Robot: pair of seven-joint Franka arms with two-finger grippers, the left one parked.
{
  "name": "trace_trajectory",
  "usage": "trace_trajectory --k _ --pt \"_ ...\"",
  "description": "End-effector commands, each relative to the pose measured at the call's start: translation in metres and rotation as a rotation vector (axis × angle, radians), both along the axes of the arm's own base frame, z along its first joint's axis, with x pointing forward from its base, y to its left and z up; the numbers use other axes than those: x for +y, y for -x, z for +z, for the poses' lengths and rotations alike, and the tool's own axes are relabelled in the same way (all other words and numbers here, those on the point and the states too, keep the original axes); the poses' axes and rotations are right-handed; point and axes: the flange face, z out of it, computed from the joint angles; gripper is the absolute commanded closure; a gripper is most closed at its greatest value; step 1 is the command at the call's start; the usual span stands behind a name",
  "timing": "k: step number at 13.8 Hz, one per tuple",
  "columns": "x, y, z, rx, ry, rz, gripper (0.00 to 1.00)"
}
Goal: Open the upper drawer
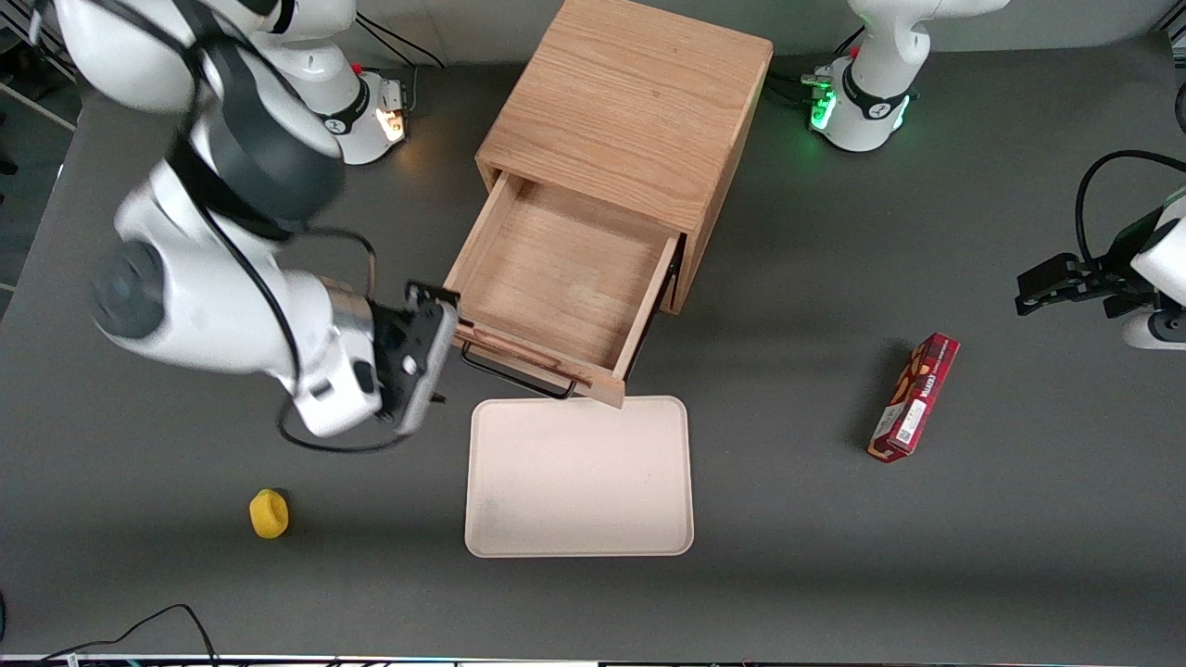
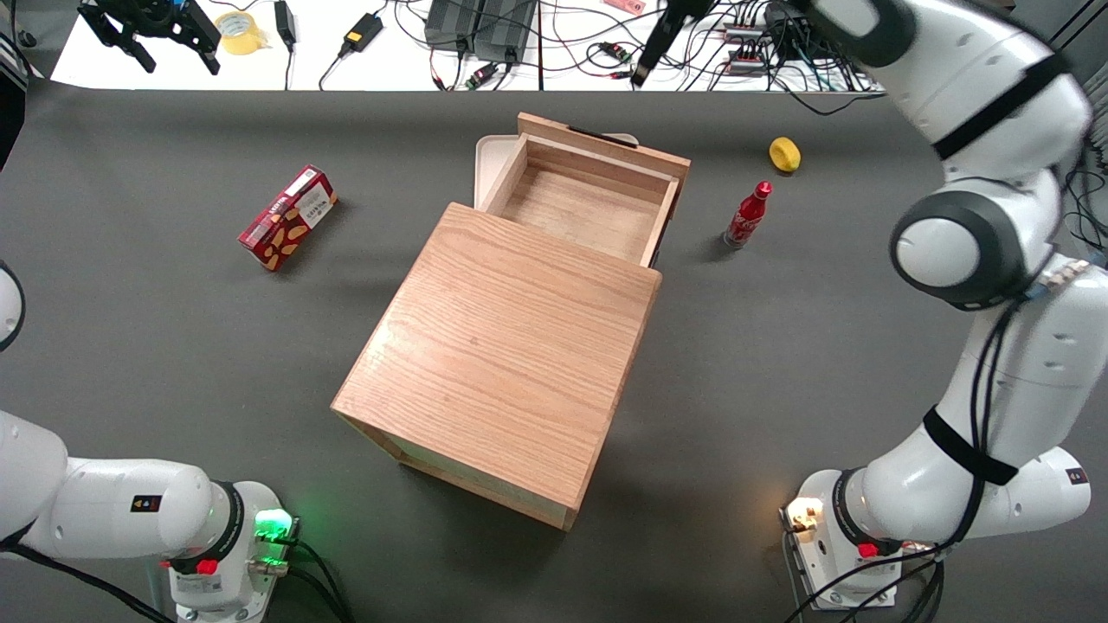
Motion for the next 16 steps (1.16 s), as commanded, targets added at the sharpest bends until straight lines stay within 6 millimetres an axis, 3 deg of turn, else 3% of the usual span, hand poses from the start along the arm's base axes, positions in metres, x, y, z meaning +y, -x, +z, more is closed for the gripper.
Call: trace_trajectory --k 1,3,4,6,7,8,10,13,15,16 --pt "-0.022 0.026 0.056 -0.054 0.1 -0.186 0.0" --pt "-0.072 0.041 0.095 -0.08 0.191 -0.326 0.0" --pt "-0.088 0.049 0.108 -0.07 0.209 -0.433 0.0" --pt "-0.097 0.068 0.103 0.022 0.265 -0.603 0.0" --pt "-0.109 0.074 0.105 0.051 0.29 -0.751 0.0" --pt "-0.116 0.081 0.094 0.108 0.328 -0.923 0.0" --pt "-0.133 0.103 0.087 0.14 0.386 -1.01 0.0" --pt "-0.205 0.122 0.077 0.188 0.389 -1.128 0.0" --pt "-0.252 0.132 0.071 0.183 0.378 -1.015 0.0" --pt "-0.263 0.143 0.075 0.166 0.363 -1.004 0.0"
